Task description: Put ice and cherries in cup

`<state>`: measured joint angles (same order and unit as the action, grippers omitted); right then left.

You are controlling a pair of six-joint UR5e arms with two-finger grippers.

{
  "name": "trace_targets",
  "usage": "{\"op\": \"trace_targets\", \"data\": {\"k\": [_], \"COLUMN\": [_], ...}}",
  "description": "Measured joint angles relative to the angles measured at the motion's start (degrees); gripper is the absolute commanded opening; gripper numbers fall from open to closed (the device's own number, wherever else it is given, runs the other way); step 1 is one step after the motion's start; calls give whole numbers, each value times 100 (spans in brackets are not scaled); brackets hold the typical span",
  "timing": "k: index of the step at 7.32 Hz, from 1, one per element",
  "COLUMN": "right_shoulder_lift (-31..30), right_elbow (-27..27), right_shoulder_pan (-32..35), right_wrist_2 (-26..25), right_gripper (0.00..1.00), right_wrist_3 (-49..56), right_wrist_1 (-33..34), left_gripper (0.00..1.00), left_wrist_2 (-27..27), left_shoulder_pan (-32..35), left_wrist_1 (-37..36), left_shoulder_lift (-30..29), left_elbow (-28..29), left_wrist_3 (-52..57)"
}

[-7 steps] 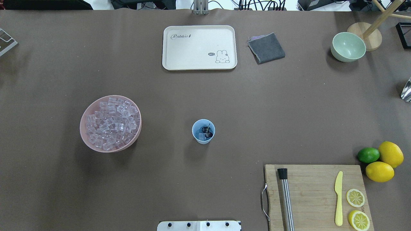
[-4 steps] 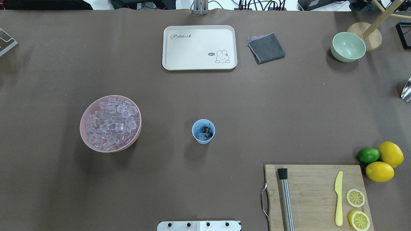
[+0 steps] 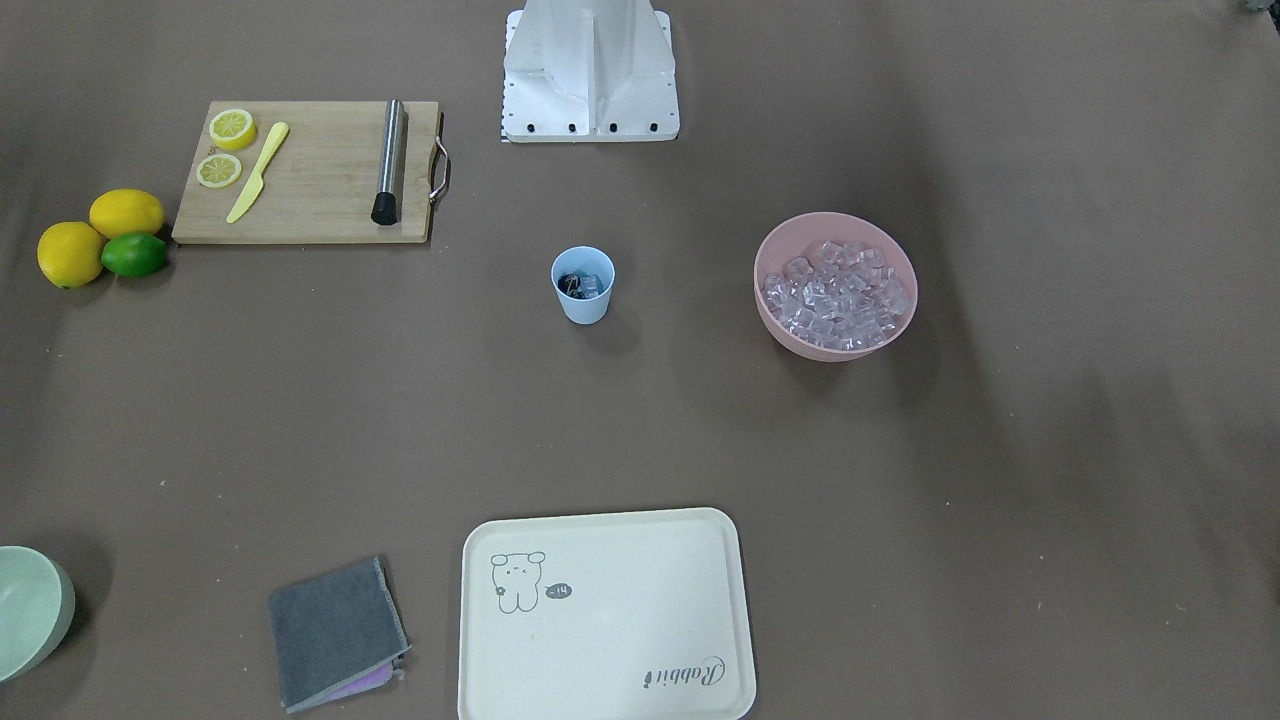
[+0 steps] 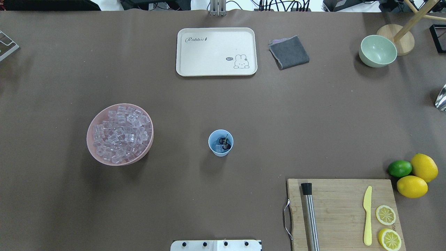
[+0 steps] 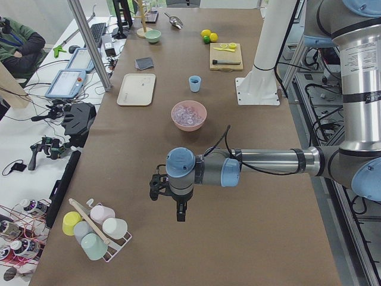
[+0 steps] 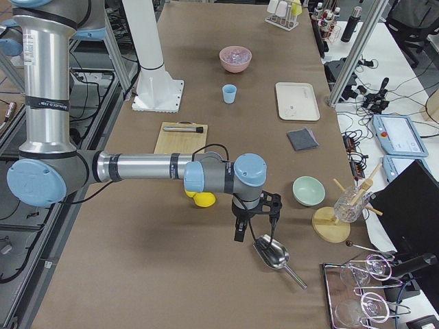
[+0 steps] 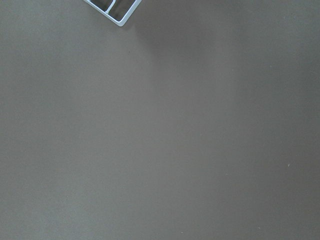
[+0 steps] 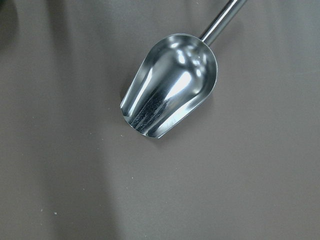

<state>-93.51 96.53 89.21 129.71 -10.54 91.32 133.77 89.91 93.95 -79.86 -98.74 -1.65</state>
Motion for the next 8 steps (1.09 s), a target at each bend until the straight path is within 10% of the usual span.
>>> {"op": "trace_targets", "data": {"k": [8], "right_shoulder_lift": [-16], "right_elbow": [103], "right_shoulder_pan": [0], "right_wrist_2": [116], "right_gripper": [100], "right_wrist_3": [-1], "right_wrist_1": [9], "left_gripper": [99], "left_wrist_2": [-9], "left_shoulder_pan": [0], "left_wrist_1": [0], "left_shoulder_lift": [-3], "left_elbow": [-4], "left_wrist_3": [6]}}
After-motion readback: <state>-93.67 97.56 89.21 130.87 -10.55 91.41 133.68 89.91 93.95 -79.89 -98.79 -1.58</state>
